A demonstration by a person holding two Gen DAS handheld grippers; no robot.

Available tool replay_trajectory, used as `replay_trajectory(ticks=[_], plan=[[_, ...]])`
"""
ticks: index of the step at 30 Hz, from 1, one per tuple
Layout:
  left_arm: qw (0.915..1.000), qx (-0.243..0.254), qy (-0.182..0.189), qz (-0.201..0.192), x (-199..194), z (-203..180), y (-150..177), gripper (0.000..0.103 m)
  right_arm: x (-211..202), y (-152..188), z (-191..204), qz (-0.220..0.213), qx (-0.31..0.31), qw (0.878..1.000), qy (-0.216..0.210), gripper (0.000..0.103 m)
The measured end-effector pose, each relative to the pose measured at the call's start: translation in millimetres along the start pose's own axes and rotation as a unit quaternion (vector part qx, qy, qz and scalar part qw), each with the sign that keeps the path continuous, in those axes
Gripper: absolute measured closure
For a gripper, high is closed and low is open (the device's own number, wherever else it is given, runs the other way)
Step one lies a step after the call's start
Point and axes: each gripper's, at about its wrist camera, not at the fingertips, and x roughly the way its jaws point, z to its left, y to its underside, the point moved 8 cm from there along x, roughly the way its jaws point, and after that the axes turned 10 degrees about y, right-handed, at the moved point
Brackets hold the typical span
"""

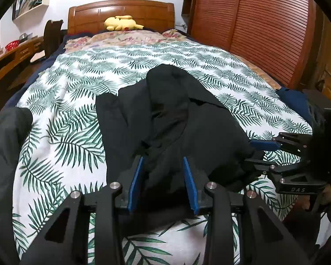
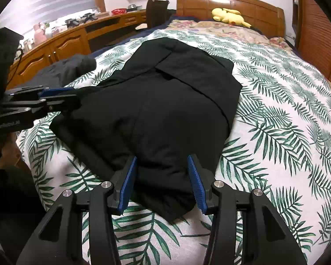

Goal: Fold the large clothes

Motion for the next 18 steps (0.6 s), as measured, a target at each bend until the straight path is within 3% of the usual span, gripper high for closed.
replay_trajectory(ticks=[8, 13, 18], plan=[[0.9999, -0.006, 0.009, 0.0, 7, 3, 1, 0.069, 0, 0, 0, 0.0, 0.0, 1.0, 0.0, 0.056], [0.9995, 0.004, 0.031, 0.008, 9, -3, 4, 0.094, -1, -1, -1, 0.005, 0.0, 1.0, 0.003, 0.051], [0.9994, 0.013, 0.028, -0.016, -10, -9, 1, 0.098, -8, -5, -6, 0.006, 0.005, 1.0, 0.005, 0.051]])
